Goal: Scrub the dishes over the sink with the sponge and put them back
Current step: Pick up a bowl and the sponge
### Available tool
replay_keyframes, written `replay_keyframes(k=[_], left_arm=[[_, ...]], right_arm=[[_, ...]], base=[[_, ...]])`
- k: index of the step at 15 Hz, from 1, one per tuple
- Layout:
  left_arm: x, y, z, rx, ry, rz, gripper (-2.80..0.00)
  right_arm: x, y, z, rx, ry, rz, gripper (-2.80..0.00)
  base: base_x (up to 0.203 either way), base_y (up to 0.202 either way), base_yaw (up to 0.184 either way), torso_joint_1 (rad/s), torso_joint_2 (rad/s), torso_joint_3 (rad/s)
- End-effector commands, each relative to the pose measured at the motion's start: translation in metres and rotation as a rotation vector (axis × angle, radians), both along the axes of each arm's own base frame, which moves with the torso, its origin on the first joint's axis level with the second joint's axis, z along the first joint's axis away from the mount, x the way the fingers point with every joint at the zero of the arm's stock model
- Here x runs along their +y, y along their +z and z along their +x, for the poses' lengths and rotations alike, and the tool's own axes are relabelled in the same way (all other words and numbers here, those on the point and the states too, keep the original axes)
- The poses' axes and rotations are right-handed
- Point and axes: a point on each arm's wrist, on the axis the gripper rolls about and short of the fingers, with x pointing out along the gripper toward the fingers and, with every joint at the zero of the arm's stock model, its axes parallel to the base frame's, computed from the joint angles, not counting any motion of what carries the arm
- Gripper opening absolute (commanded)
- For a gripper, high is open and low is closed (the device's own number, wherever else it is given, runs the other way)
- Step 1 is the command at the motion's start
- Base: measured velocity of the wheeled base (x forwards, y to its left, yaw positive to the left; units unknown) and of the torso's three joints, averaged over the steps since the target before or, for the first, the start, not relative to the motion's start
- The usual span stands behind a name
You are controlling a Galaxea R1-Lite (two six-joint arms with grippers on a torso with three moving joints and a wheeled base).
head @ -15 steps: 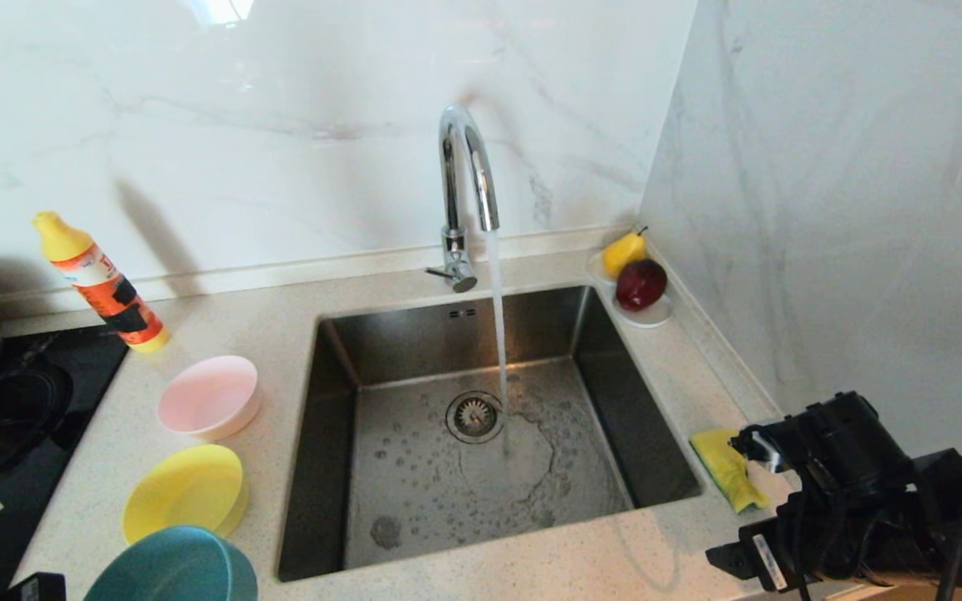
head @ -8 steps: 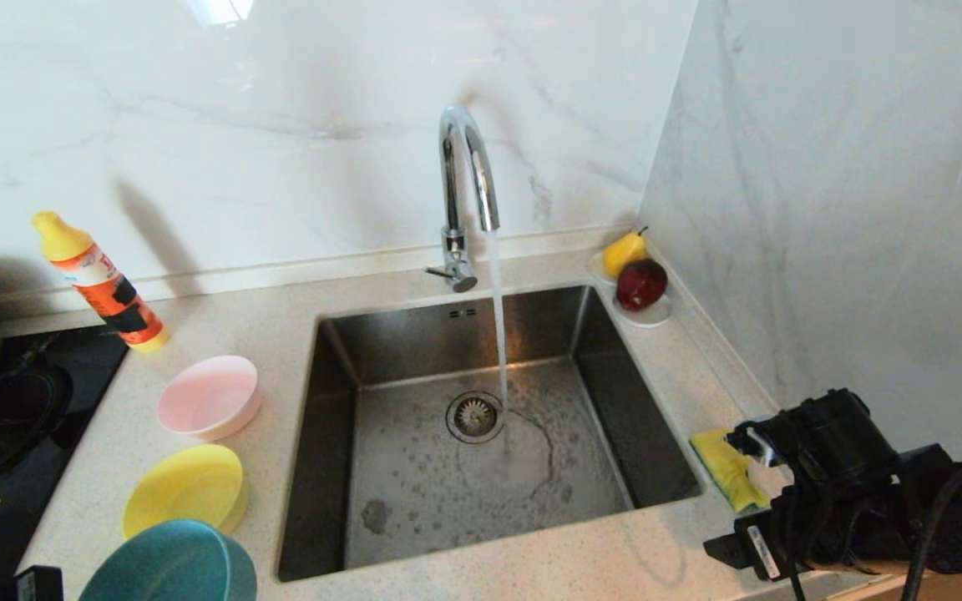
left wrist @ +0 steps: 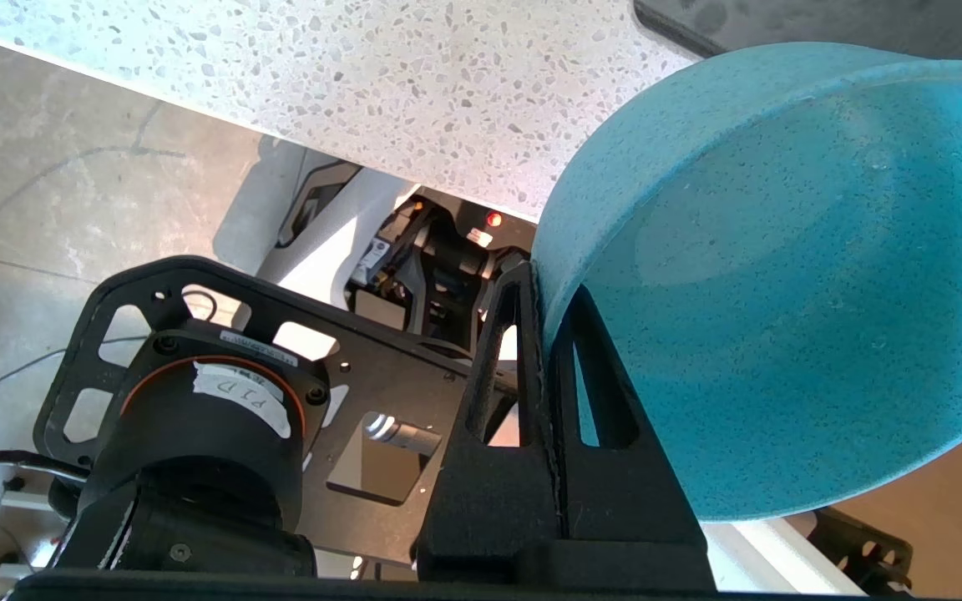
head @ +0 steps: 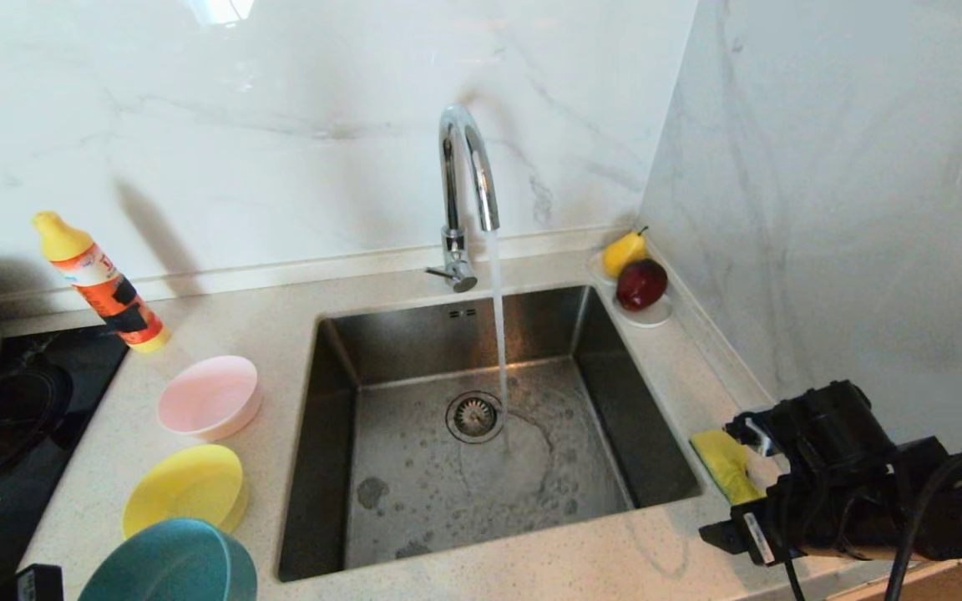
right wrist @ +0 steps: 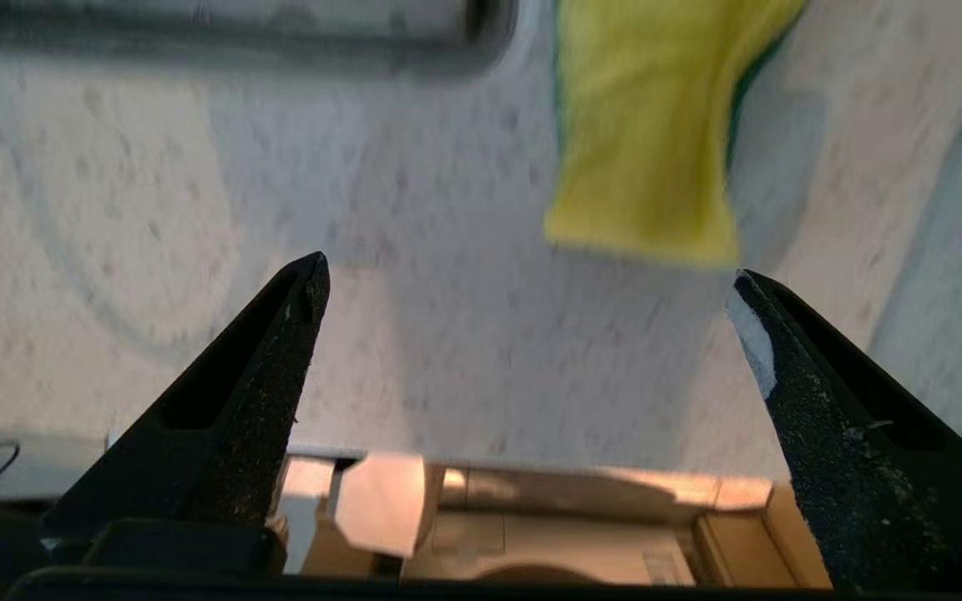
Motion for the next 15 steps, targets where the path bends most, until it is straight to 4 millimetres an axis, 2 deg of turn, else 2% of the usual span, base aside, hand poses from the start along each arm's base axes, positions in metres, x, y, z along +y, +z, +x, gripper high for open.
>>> replay_keyframes(k=[1,8,15], left_arm=[[0.0,0.0,-0.001,0.006,0.003,-0.002,-2.8],[0.0,0.0,0.0,0.005,0.003,-0.002,-2.8],[0.0,-0.001,-0.001,0.008,0.003,-0.001,-2.8]], right_arm=[[0.0,0.0,0.002,-0.007,0.002,-0.001,0.0],[-0.003,-0.003,0.023,-0.012,-0.029,-0.001,0.0],[-0.003,0.005,0.03,-0.042,-0.023,0.0,0.0]], base=[[0.0,0.0,0.0,0.0,0.0,0.0],[0.0,0.0,0.0,0.0,0.0,0.0],[0.0,0.0,0.0,0.0,0.0,0.0]])
